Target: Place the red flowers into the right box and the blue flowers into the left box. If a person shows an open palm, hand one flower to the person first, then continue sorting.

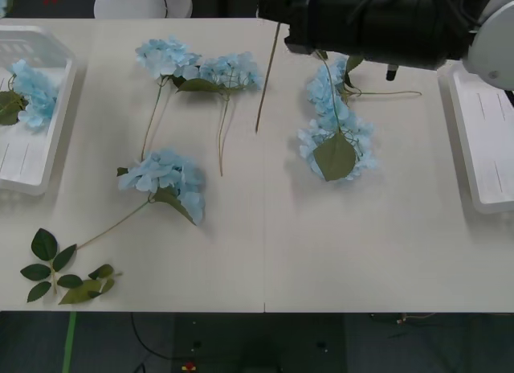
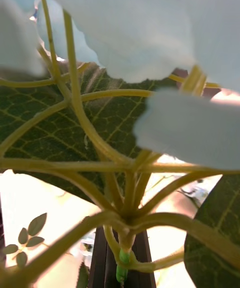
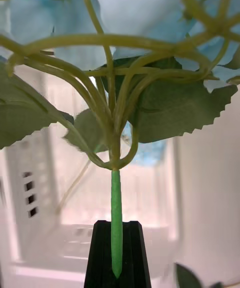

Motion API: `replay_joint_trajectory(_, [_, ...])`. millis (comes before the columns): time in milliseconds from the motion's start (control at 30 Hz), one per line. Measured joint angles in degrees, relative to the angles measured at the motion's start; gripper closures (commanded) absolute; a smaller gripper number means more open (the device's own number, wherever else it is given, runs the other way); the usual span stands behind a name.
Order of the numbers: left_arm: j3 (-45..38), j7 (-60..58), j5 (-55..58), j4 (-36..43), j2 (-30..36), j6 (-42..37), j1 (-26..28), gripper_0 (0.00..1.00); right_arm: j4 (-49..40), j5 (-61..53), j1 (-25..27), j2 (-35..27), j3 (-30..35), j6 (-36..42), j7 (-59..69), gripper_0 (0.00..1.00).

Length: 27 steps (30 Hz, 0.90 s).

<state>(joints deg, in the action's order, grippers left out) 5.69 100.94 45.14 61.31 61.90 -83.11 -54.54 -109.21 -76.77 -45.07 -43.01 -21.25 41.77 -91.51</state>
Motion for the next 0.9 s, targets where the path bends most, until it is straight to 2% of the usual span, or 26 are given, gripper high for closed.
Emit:
replay_joint_trajectory(200, [-0.5, -7.2, -5.1, -0.1, 1.8, 9.8, 8.9, 1.00, 4.9, 0.0, -5.7, 3.3, -4.4, -0.8, 0.0, 1.00])
replay_joint_trajectory(300, [-0.5, -7.3, -6.1, -0.1, 1.8, 14.7, 12.5, 0.46, 7.3, 0.2, -7.8, 5.2, -5.7, -1.1, 0.0, 1.00])
replay_joint_trajectory(367, [-0.5, -7.3, -6.5, -0.1, 1.8, 17.7, 14.4, 0.27, 8.8, 0.6, -9.0, 6.6, -6.2, -1.2, 0.0, 1.00])
replay_joint_trajectory(433, [-0.5, -7.3, -6.7, -0.1, 1.8, 19.3, 15.7, 0.18, 10.0, 1.0, -9.9, 7.8, -6.6, -1.8, 0.0, 1.00])
replay_joint_trajectory(633, [-0.5, -7.3, -6.0, -0.1, 1.8, 20.1, 16.7, 0.01, 13.0, 2.4, -12.4, 10.7, -8.5, -2.9, 0.0, 1.00])
replay_joint_trajectory(800, [-1.0, -7.2, 4.5, 1.0, 1.8, 20.2, 17.4, 0.00, 15.1, 3.6, -14.0, 11.8, -10.1, -3.0, 0.0, 1.00])
replay_joint_trajectory(900, [-3.8, -7.2, 12.5, 5.3, 1.8, 20.1, 20.6, 0.00, 15.9, 4.3, -14.4, 12.7, -10.4, -3.1, 0.0, 1.00])
